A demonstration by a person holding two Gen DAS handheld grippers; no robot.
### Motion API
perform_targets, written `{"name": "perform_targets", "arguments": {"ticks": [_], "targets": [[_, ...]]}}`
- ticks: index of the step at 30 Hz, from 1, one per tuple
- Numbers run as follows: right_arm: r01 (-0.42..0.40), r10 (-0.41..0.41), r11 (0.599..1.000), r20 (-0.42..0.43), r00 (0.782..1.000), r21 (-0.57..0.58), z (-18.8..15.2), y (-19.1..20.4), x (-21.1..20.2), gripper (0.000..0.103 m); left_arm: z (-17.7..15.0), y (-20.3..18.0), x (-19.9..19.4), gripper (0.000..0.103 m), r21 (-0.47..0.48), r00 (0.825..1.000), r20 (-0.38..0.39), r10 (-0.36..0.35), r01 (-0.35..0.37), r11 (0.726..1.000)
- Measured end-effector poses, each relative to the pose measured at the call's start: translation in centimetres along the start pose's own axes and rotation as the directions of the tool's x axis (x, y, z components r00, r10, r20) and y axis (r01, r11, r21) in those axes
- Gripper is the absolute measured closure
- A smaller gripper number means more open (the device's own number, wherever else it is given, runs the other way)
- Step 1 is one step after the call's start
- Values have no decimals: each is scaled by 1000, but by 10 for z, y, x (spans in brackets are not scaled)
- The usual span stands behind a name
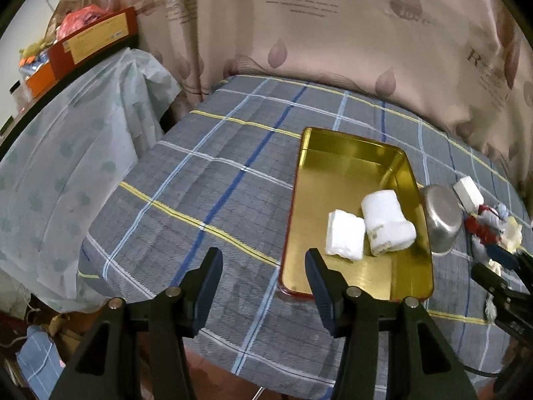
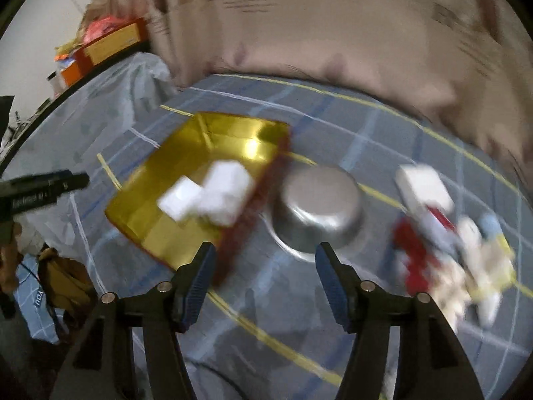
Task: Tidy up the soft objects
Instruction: 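Move right tool to fluffy white plush with yellow trim and grasp it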
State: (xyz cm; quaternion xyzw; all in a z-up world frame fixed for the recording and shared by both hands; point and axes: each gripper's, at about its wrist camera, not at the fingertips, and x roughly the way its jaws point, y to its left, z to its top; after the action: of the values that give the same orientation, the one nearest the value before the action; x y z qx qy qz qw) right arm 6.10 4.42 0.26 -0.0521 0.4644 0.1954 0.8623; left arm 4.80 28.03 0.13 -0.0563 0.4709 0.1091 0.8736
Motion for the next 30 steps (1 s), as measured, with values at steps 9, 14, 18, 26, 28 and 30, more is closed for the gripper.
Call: {"name": "perform_targets", "arguments": {"ticks": [9, 14, 18, 26, 28, 30], "targets": [[191, -190, 973, -19, 982, 127, -70, -83, -58, 31, -6, -25, 6, 50, 66, 1000, -17, -16, 17, 998], [235, -226, 953, -68, 972, 190, -101, -116, -64, 28, -11, -40, 12, 50, 101, 999, -38, -32, 36, 994], [232, -218, 942, -86, 972, 241, -116, -127, -58, 24, -14, -48, 16, 50, 118, 998, -53, -40, 46, 992], [218, -203, 946, -86, 975, 239, -119, -124, -37, 20, -21, -68, 21, 50, 170, 997, -65, -42, 52, 984], [232, -217, 946, -87, 972, 226, -119, -124, -32, 20, -22, -72, 22, 50, 179, 996, -77, -41, 54, 982], [235, -220, 946, -93, 971, 223, -119, -127, -27, 20, -23, -77, 23, 50, 184, 994, -92, -59, 75, 980]]}}
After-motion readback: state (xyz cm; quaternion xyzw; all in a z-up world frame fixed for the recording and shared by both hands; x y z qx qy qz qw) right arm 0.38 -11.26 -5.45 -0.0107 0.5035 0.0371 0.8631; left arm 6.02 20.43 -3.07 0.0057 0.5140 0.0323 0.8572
